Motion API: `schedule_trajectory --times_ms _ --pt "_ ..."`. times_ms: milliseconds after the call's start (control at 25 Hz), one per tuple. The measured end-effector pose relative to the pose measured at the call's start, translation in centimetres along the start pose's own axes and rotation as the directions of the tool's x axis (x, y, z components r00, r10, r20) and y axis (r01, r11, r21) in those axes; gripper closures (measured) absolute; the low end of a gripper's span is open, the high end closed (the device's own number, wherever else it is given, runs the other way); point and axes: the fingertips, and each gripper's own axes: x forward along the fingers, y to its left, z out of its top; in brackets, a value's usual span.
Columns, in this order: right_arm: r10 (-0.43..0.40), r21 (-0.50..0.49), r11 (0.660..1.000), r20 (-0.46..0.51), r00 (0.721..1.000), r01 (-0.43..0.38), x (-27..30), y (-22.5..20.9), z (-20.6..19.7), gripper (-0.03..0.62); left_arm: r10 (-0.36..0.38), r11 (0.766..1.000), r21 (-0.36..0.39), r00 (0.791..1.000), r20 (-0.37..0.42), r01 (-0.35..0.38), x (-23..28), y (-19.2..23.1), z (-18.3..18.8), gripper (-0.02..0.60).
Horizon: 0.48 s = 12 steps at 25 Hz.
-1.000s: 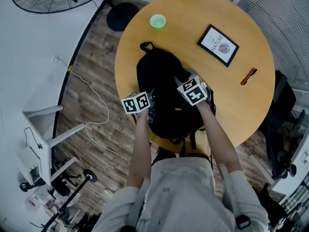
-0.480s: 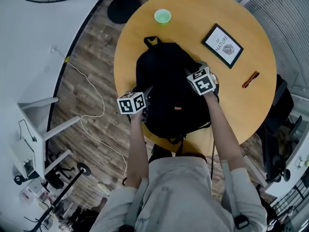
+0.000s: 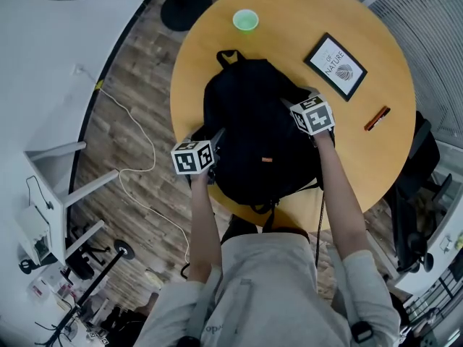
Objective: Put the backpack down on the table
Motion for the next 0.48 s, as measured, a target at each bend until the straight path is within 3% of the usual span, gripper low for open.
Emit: schedule_trajectory --times_ms 200,480 --pt "-0.018 0.033 0.999 0.003 1.000 0.018 -1.5 -1.5 -0.4 0.359 0.024 1.000 0.017 0.999 -0.032 -0.023 0.3 0.9 -0.1 0.267" --pt "-0.114 0.003 0.993 -0.013 0.993 0.114 -0.9 -2.0 -0.9 0.345 0.147 0.987 0.065 0.989 -0.019 -0.146 0.6 1.0 -0.2 0.272"
